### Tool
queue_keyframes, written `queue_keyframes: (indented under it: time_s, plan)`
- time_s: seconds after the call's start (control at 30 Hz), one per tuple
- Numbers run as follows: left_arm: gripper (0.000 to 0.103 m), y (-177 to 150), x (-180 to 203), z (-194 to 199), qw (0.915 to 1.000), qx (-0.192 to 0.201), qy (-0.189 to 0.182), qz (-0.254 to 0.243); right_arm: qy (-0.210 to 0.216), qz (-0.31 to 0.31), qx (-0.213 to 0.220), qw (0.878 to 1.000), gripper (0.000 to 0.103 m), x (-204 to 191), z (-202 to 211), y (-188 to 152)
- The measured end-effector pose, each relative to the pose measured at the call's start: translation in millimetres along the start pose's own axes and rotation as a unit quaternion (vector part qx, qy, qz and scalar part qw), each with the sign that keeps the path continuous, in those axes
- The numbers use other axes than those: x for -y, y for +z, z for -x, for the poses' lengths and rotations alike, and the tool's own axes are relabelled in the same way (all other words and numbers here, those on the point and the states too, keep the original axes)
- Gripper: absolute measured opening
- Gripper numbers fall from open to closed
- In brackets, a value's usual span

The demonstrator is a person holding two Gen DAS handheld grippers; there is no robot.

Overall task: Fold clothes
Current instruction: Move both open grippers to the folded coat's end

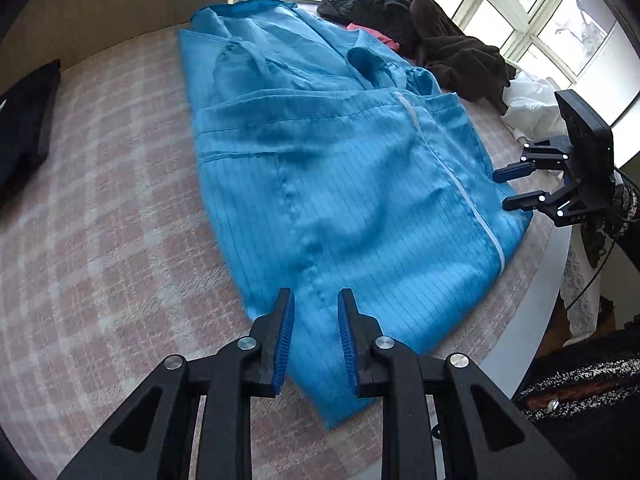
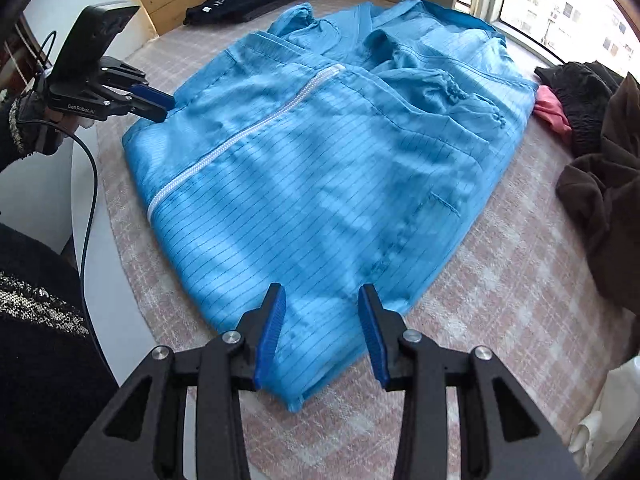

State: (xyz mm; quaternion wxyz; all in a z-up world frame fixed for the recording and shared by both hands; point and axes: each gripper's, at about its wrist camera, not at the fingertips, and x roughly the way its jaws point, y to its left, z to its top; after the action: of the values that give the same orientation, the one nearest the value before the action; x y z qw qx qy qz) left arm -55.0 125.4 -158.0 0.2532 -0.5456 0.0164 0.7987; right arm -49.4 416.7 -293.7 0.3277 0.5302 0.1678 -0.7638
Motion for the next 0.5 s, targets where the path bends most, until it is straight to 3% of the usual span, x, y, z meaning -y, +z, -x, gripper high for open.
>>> queue_keyframes:
  time_s: [0.07,0.17,0.27,0.33,0.4,0.5]
  plan:
    - [0.025,-7.8,2.2,20.9,0.9995,0.023,0.000,-0.021,0.000,-0.004,0.016,1.000,0.042,-3.2,16.8,-3.2]
    - [0.030,-5.3,6.4,37.1,0.9980,0.030,0.016,-0.054,-0.048,0.006,0.028,0.998,0.046,-9.3,28.6,3.9]
    - [0.032,13.0,-3.4,35.5,0.9983,0.048,0.010,-0.031,-0.080,-0.056,0.039,0.994,0.046,12.7,23.2,19.8]
    - [0.032,19.9,-6.9,31.2,0.9977,0.056,0.022,-0.032,-0.067,-0.081,0.049,0.993,0.046,22.0,26.3,18.6]
    - [0.032,10.6,3.9,27.8,0.9950,0.043,0.033,-0.083,-0.042,-0.052,0.053,0.996,0.046,7.4,28.3,13.3]
    - [0.032,-15.2,33.9,23.8,0.9819,0.020,0.037,-0.185,-0.022,0.024,0.040,0.999,0.046,-31.8,29.3,-2.1]
